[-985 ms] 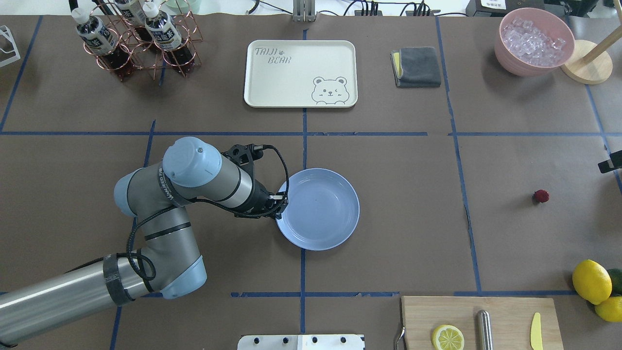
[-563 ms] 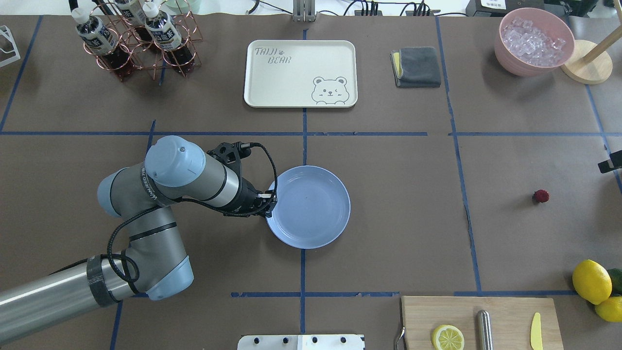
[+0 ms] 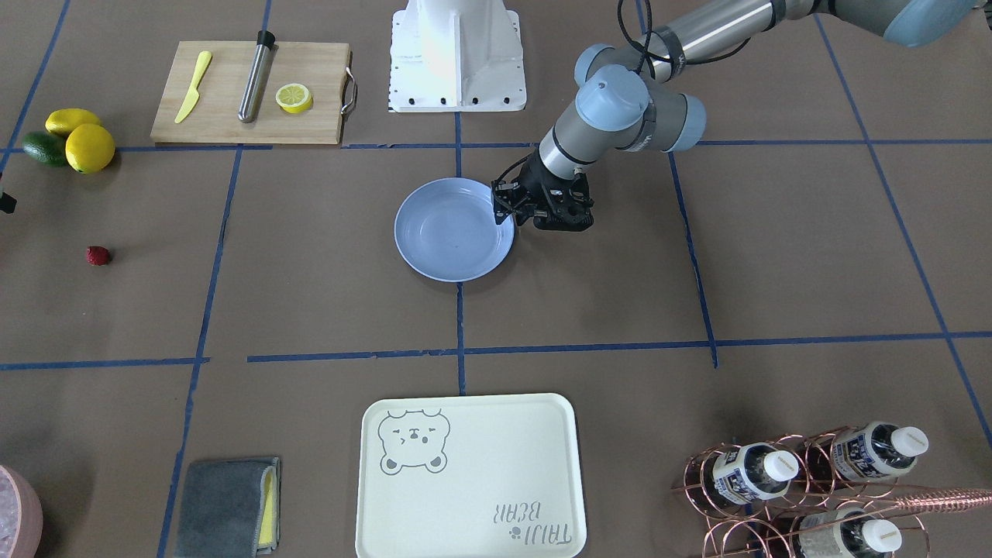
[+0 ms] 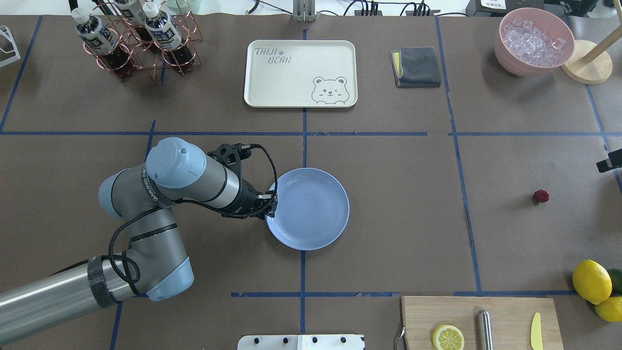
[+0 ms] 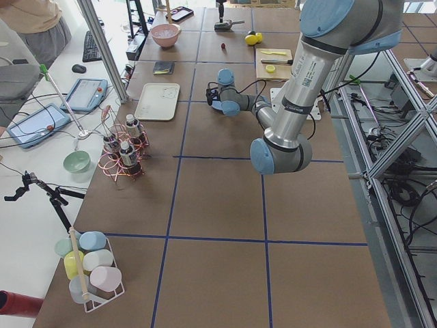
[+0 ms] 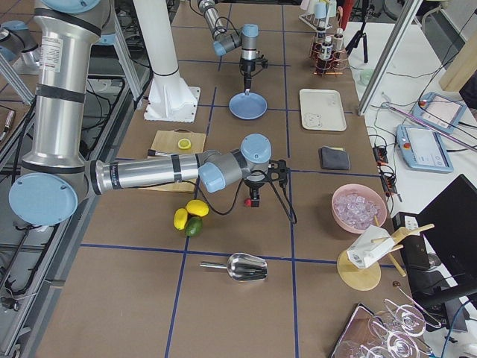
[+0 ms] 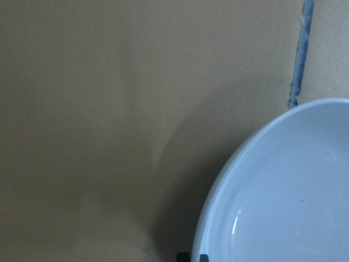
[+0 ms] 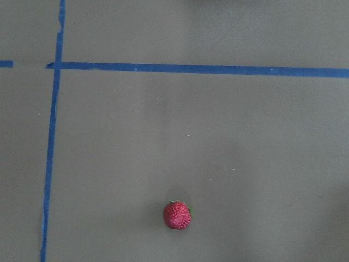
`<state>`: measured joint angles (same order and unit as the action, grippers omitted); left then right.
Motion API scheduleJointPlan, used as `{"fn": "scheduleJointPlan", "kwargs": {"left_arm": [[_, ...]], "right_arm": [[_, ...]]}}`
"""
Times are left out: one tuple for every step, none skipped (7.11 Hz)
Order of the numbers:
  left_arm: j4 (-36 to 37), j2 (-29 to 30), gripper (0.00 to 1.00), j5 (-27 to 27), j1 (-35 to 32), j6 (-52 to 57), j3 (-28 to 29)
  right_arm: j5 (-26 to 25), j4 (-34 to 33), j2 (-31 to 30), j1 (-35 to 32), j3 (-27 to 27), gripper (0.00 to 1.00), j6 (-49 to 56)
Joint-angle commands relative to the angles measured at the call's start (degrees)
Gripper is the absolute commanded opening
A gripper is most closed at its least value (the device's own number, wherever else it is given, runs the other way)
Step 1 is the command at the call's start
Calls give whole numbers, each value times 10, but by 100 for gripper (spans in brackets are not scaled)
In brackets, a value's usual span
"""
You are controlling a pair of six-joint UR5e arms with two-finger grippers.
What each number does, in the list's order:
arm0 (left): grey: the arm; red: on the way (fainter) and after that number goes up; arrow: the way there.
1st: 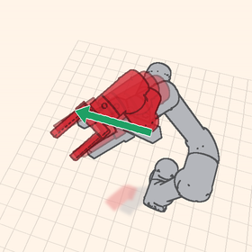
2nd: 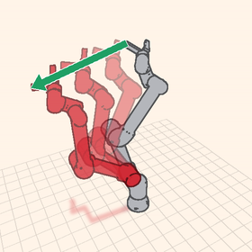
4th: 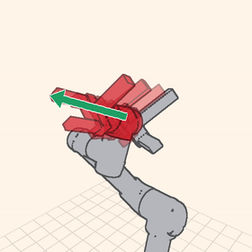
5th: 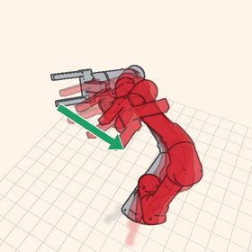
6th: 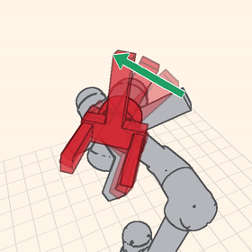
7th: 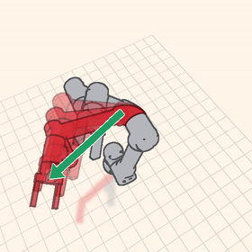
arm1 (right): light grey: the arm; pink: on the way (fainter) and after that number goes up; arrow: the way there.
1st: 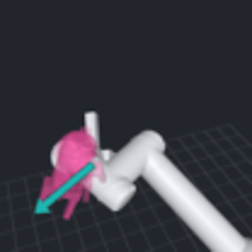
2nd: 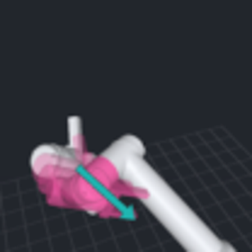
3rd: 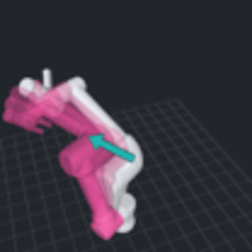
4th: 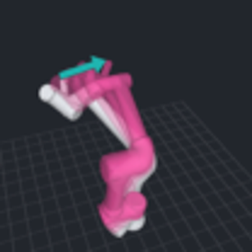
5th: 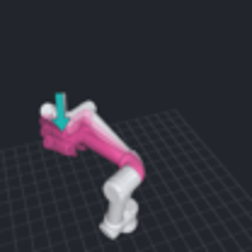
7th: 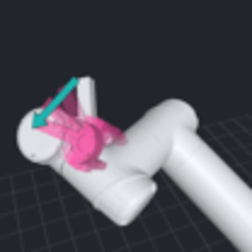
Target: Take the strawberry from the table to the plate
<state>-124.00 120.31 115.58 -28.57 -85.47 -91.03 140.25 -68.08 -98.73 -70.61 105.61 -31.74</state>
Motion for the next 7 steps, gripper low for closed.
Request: {"fn": "scheduleJointPlan", "kwargs": {"left_arm": [[1, -4, 100, -3, -26, -1, -36], [1, -4, 100, -4, -41, -1, -45], [2, -4, 100, -4, -46, -1, -46], [1, -3, 100, -4, -46, -5, -48], [2, -4, 100, -4, -46, -5, -50], [2, -4, 100, -4, -46, -5, -50], [2, -4, 100, -4, -46, -5, -50]], "right_arm": [[-43, 126, 0, 78, -2, 100, -177], [-124, 136, -11, 132, -2, 100, -184], [-218, 134, -12, 184, -3, 100, -188], [-237, 131, -21, 188, -5, 100, -188], [-244, 132, -23, 201, -22, 100, -188], [-263, 137, -20, 217, -52, 100, -188], [-263, 138, -16, 230, -65, 100, -189]]}}
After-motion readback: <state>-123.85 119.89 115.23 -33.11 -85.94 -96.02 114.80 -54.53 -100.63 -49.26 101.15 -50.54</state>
